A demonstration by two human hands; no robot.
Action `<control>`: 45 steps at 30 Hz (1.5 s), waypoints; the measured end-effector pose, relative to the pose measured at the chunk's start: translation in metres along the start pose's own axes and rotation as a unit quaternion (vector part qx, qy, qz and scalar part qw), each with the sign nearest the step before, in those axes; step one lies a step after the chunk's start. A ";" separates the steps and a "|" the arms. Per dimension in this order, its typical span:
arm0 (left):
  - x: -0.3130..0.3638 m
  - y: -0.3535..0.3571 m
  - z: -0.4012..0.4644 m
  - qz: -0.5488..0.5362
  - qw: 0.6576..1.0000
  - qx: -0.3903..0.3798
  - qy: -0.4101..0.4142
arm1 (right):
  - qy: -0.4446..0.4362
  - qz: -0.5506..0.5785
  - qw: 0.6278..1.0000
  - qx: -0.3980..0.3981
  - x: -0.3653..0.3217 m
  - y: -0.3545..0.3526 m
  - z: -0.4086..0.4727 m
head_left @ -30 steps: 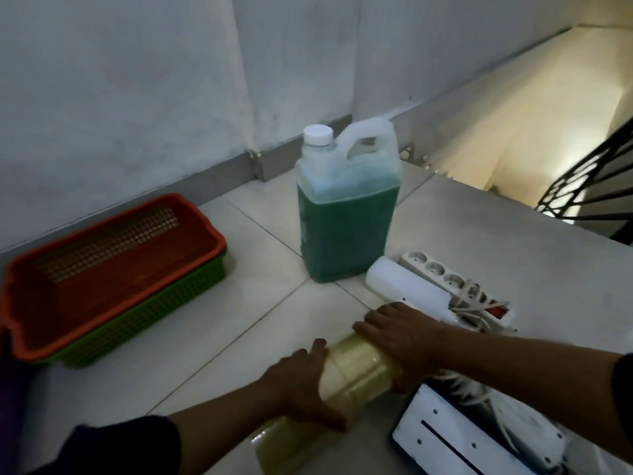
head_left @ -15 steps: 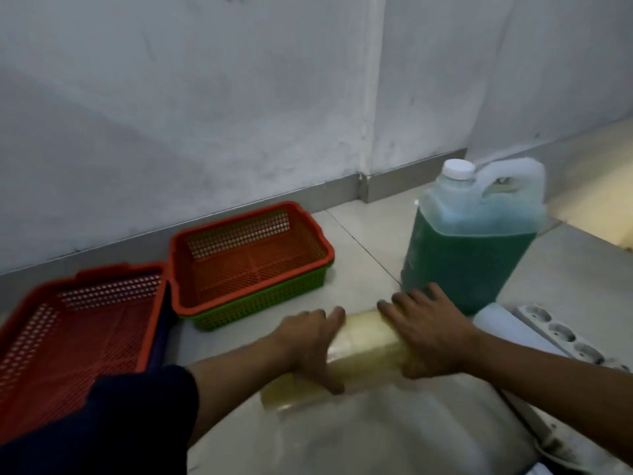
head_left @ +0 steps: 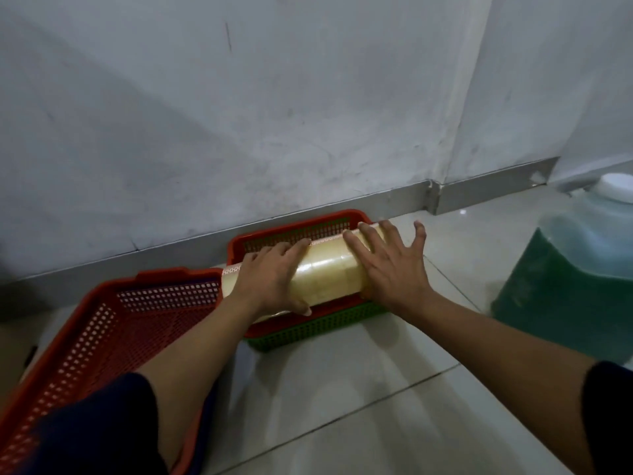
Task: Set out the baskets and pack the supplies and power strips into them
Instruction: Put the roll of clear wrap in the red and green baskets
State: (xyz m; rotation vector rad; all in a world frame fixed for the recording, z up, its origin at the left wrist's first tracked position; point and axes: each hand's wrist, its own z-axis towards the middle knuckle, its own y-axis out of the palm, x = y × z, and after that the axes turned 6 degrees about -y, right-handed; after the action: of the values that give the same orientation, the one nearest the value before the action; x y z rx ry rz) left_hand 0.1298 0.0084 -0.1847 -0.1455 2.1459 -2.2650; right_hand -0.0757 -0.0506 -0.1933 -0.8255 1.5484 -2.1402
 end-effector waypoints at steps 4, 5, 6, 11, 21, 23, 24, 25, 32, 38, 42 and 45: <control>-0.007 0.018 0.017 -0.001 1.000 -0.018 0.006 | 0.000 0.038 0.999 -0.019 0.005 0.021 0.006; -0.007 0.023 0.021 -0.016 0.999 -0.027 0.007 | -0.013 0.040 0.999 -0.020 0.010 0.024 0.007; -0.007 0.029 0.023 -0.030 0.999 -0.037 0.008 | -0.030 0.043 0.998 -0.022 0.016 0.027 0.008; -0.009 0.058 0.034 -0.100 0.992 -0.071 -0.005 | -0.063 0.116 0.989 -0.074 0.032 0.049 0.006; -0.009 0.072 0.019 -0.077 0.996 -0.033 0.007 | -0.014 0.232 0.971 -0.052 0.021 0.082 -0.015; -0.006 0.074 0.016 -0.041 0.998 -0.044 0.007 | -0.016 0.231 0.969 -0.084 0.021 0.077 -0.016; -0.004 0.075 0.014 -0.026 0.998 -0.052 0.002 | -0.019 0.220 0.970 -0.104 0.022 0.073 -0.015; -0.001 0.075 0.013 -0.017 0.998 -0.063 -0.008 | -0.021 0.206 0.970 -0.126 0.023 0.068 -0.014; 0.046 0.052 -0.009 0.001 0.997 -0.077 0.007 | -0.056 0.150 0.968 -0.195 0.039 0.038 -0.058; 0.128 0.032 -0.026 0.001 0.986 -0.062 0.157 | -0.052 0.051 0.962 -0.262 0.097 0.005 -0.146; 0.204 0.029 -0.044 -0.004 0.967 -0.093 0.237 | 0.013 0.044 0.955 -0.295 0.136 -0.017 -0.221; 0.255 0.034 -0.059 -0.003 0.949 -0.116 0.292 | 0.048 0.027 0.949 -0.311 0.158 -0.027 -0.272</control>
State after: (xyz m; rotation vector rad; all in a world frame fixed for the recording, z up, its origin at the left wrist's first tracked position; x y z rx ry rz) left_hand -0.1306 0.0450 -0.2075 0.5938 2.6730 -2.2500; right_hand -0.3714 0.0599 -0.1909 -0.8504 2.3182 -1.6729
